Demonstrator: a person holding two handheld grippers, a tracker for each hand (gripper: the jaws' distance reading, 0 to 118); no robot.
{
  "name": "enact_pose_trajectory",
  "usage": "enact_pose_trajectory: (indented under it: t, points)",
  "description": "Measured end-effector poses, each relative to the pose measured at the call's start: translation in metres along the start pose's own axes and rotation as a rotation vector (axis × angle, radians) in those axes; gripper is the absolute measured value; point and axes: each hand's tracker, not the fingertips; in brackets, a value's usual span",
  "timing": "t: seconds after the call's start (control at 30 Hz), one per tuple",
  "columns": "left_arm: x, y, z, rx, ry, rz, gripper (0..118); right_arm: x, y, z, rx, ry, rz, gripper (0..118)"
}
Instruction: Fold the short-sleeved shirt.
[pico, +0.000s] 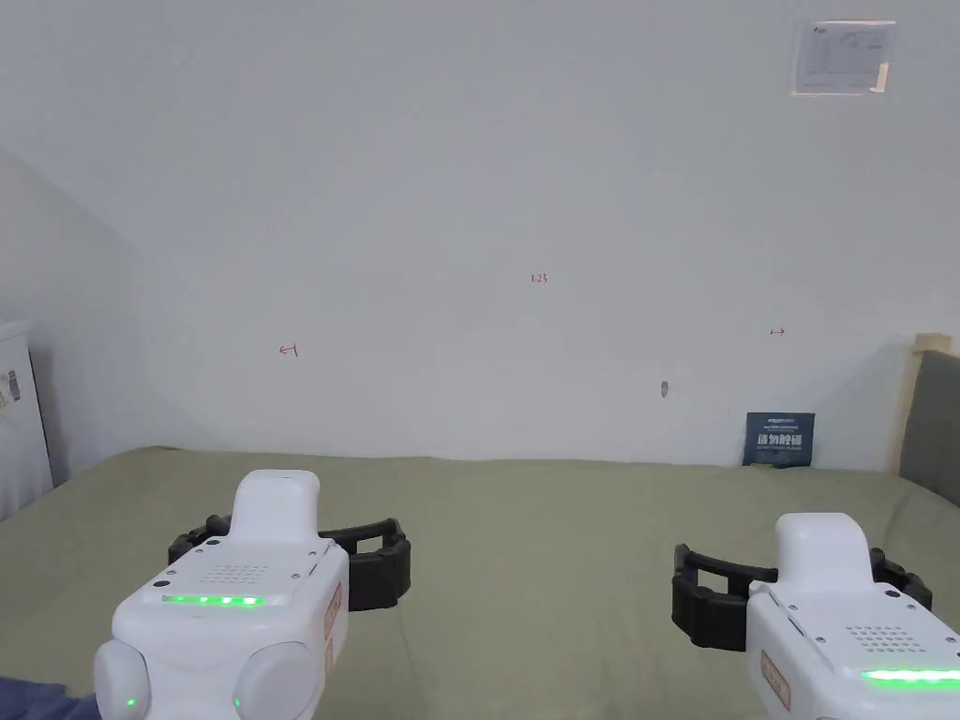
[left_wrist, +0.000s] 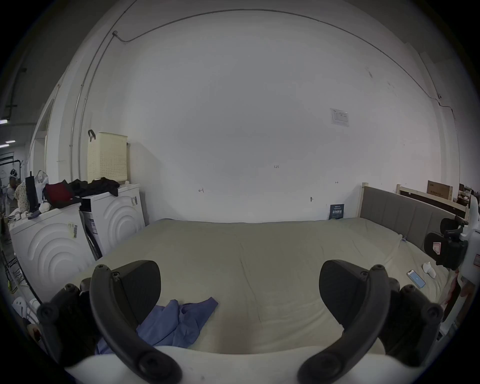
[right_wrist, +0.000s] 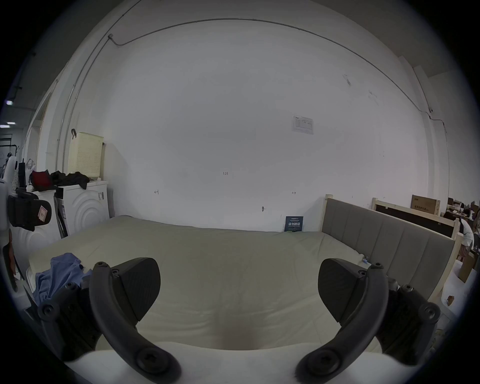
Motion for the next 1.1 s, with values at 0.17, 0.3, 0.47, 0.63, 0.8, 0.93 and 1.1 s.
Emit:
enact_pose_trajectory:
  t: [0.17, 0.3, 0.47, 0.63, 0.8, 0.93, 1.1]
  points:
    - [-0.001, -0.003, -0.001, -0.002, 0.028, -0.004, 0, 0.000, -0.002, 0.008, 0.002, 0.009, 0.016, 32]
    - [0.004, 0.001, 0.002, -0.005, -0.001, 0.007, 0, -0.003, 0.001, 0.006, -0.001, -0.043, 0.029, 0]
    - [0.000, -0.004, 0.000, -0.005, -0.004, 0.020, 0, -0.005, -0.001, 0.005, -0.008, -0.067, 0.007, 0]
    - [-0.007, -0.005, 0.001, -0.007, 0.011, 0.000, 0, -0.012, 0.000, 0.003, -0.012, -0.065, 0.008, 0]
    - [-0.034, -0.008, 0.010, -0.011, 0.065, 0.015, 0, -0.039, 0.000, -0.003, -0.018, 0.004, 0.022, 0]
    - [-0.071, -0.010, 0.032, -0.017, 0.167, 0.019, 0, -0.081, -0.003, -0.010, -0.020, 0.127, 0.020, 0]
    - [-0.133, -0.020, 0.069, -0.041, 0.349, 0.044, 0, -0.150, -0.003, -0.013, -0.014, 0.309, 0.007, 0]
